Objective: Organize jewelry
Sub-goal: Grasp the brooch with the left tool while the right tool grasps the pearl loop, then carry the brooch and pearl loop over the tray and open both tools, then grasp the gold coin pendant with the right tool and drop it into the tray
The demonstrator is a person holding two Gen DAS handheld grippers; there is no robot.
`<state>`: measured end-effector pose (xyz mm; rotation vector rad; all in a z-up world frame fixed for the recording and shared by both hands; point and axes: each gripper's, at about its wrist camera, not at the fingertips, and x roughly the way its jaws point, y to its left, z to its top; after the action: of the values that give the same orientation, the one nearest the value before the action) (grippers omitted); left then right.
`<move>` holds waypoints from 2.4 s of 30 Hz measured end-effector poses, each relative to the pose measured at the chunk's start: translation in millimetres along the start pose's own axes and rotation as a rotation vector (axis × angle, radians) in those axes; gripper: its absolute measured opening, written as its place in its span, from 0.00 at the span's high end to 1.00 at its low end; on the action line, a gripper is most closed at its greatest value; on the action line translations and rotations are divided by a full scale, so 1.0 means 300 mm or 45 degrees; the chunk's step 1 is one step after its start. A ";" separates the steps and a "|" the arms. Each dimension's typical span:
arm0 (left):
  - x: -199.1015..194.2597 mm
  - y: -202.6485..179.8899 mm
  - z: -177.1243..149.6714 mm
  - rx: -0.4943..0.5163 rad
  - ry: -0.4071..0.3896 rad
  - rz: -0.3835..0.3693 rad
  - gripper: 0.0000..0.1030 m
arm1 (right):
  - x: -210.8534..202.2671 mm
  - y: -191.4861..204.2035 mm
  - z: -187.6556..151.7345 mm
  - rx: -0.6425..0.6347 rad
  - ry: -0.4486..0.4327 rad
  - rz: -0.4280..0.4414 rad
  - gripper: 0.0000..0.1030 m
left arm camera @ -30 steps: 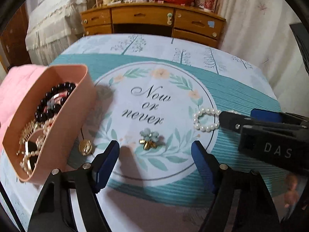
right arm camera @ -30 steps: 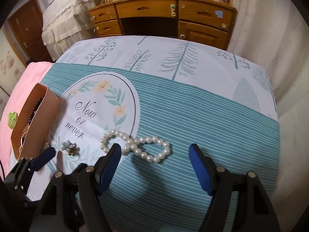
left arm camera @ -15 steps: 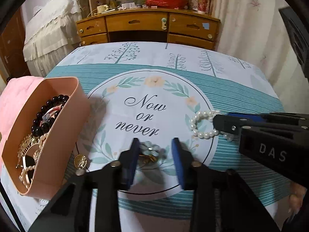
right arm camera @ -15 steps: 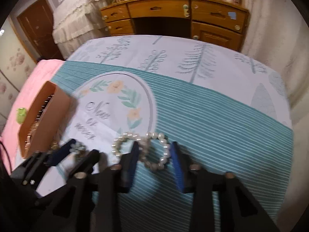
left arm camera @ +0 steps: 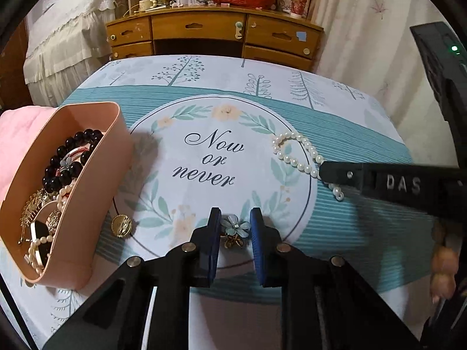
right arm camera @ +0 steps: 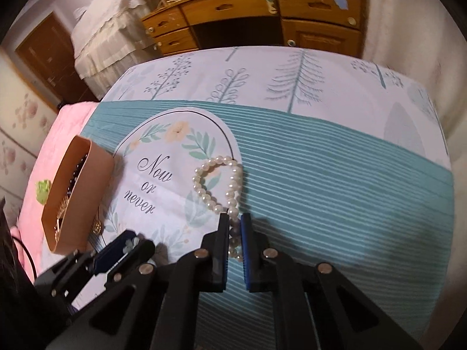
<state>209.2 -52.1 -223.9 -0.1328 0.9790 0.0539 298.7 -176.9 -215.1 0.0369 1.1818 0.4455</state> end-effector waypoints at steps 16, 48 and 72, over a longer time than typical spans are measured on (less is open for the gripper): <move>-0.194 0.111 0.074 0.068 -0.057 -0.096 0.83 | -0.162 0.111 0.036 0.137 -0.081 0.104 0.93; -0.425 0.665 0.206 0.257 -0.155 -0.167 0.83 | -0.277 0.804 0.060 0.022 -0.370 0.331 0.93; -0.342 0.801 0.122 0.094 0.143 -0.147 0.26 | -0.156 0.705 -0.225 -0.500 -0.306 -0.106 0.45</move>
<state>156.8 192.5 -139.7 -0.1253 1.0822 -0.0960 156.8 -14.2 -145.5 -0.2898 0.8417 0.5757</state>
